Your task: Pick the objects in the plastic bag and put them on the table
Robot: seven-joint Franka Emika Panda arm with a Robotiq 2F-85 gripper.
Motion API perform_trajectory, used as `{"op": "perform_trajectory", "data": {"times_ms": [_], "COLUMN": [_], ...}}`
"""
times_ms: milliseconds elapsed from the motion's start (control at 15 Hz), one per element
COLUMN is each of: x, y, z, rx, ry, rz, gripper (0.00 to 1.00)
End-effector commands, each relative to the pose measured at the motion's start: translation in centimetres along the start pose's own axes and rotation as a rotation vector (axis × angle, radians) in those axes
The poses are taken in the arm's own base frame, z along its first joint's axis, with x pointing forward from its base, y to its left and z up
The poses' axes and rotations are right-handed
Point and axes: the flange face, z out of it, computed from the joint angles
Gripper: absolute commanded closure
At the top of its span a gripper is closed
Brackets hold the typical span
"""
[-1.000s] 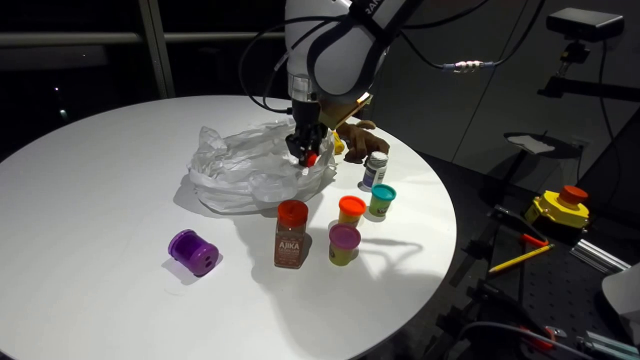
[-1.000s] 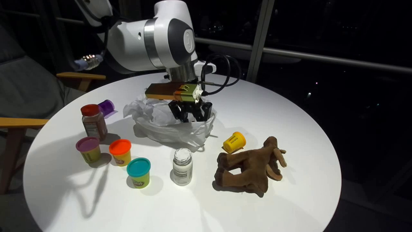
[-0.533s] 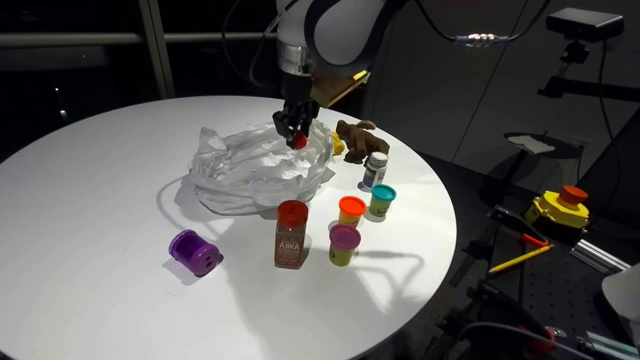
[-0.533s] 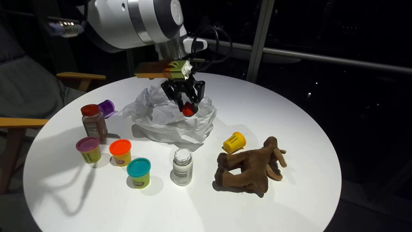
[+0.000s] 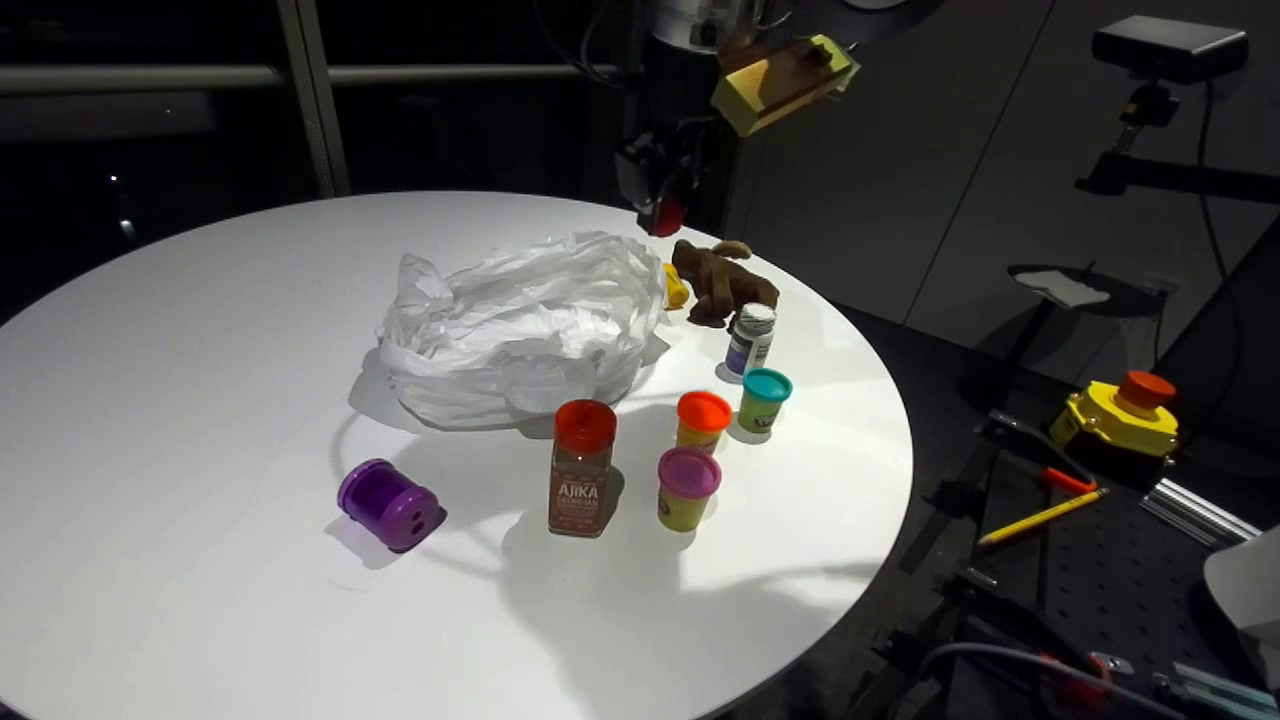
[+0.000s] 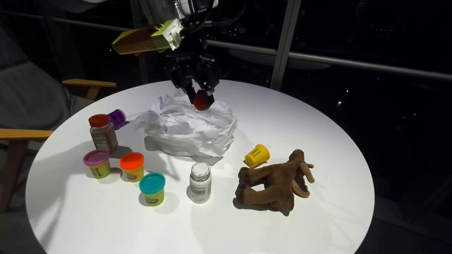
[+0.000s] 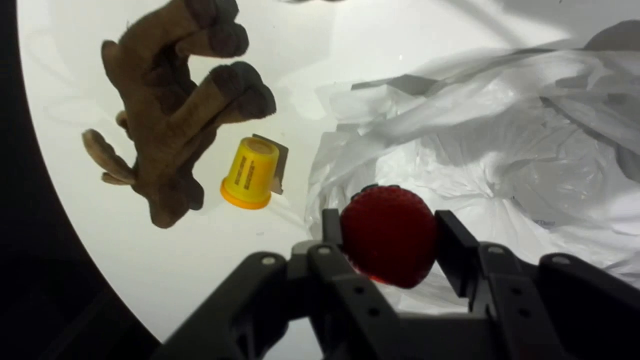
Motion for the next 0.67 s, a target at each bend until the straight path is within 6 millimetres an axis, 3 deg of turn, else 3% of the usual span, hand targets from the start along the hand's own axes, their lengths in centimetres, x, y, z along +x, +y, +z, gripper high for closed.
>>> {"op": "perform_trajectory", "data": {"times_ms": [0, 267, 600], "x": [-3.3, -3.7, -3.7], "y": [1.8, 2.2, 0.7], "z": [-0.5, 3.2, 8.2], "rx": [0.023, 0.054, 0.083], "ry": [-0.042, -0.108, -0.2], "rz": [0.055, 0.055, -0.004], "gripper": [0.76, 0.76, 0.76]}}
